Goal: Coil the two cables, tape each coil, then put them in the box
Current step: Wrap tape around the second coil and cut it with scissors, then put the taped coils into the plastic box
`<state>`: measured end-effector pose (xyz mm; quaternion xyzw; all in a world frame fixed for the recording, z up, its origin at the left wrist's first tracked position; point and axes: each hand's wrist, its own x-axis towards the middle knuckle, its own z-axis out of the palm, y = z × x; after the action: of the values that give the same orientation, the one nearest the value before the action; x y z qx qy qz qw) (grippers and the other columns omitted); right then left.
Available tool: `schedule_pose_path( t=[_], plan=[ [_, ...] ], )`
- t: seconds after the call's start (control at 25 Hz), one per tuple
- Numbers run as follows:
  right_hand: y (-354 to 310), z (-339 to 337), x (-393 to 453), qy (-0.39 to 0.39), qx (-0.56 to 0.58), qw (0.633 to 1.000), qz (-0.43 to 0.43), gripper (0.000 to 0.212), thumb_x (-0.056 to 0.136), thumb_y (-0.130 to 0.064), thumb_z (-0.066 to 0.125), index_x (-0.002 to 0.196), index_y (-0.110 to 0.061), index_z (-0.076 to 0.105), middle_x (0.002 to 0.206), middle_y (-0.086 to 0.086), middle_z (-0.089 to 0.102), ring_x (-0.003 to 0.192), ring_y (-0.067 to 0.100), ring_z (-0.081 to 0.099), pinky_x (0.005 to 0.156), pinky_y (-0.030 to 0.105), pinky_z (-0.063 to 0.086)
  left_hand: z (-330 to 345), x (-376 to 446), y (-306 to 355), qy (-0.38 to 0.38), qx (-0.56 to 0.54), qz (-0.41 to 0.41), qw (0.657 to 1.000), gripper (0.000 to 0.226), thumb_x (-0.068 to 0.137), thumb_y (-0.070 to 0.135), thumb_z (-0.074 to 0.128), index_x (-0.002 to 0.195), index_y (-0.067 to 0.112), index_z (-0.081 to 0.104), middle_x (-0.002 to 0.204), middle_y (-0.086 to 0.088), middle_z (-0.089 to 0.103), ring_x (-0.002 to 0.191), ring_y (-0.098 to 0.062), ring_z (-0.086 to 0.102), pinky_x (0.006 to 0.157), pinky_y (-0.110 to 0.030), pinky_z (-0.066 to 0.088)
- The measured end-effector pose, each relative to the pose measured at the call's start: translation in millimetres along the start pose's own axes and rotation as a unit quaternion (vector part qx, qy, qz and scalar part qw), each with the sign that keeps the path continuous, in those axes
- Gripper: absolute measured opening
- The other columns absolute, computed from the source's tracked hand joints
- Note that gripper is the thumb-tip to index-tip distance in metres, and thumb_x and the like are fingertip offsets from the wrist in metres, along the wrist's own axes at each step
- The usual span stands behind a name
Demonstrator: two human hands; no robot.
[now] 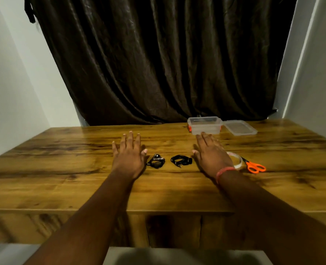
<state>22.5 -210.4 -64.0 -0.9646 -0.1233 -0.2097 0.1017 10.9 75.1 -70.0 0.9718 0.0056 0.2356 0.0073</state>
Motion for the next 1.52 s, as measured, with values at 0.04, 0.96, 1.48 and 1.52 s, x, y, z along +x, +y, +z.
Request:
schedule_pose_path(
  t=[0.04,0.96,1.48,1.52],
  plan=[
    [5.0,0.5,9.3,-0.006,-0.002,1.0,0.005,0.061,0.102,-0.044,0.031,0.155,-0.019,0.013,0.163,0.007,0.014,0.15,0.028,0.013,0.122,0.045,0.016,3.1,6.4,-2.5,0.0,0.009,0.001,1.0,0.066,0.1,0.054,0.013,0.156,0.023,-0.005,0.165,-0.009,-0.007,0.152,-0.03,-0.008,0.12,-0.058,0.002],
    [-22.3,-42.2,54.6,-0.289,0.045,0.956,0.001,0.056,0.102,-0.042,0.039,0.148,-0.011,0.03,0.151,0.011,0.037,0.138,0.031,0.034,0.109,0.044,0.037,-53.3,30.9,40.1,-0.315,-0.138,-0.178,0.922,0.021,0.088,0.033,0.055,0.106,0.028,0.063,0.106,-0.006,0.067,0.095,-0.029,0.068,0.073,-0.032,0.051],
    [-40.9,-3.5,60.0,-0.344,-0.007,0.938,0.037,0.042,0.101,-0.03,0.046,0.138,-0.009,0.045,0.142,0.012,0.042,0.128,0.034,0.041,0.101,0.045,0.045,-35.5,27.1,42.7,-0.316,-0.17,-0.213,0.909,0.017,0.09,0.04,0.057,0.096,0.024,0.057,0.096,-0.004,0.067,0.086,-0.027,0.066,0.064,-0.028,0.043],
    [-41.8,-2.2,61.1,-0.345,-0.001,0.938,0.044,0.042,0.101,-0.029,0.047,0.138,-0.01,0.045,0.142,0.012,0.043,0.128,0.034,0.042,0.101,0.044,0.044,-37.5,27.3,44.6,-0.318,-0.164,-0.206,0.911,0.017,0.091,0.04,0.057,0.096,0.024,0.057,0.097,-0.004,0.067,0.086,-0.027,0.066,0.064,-0.028,0.042]
  ],
)
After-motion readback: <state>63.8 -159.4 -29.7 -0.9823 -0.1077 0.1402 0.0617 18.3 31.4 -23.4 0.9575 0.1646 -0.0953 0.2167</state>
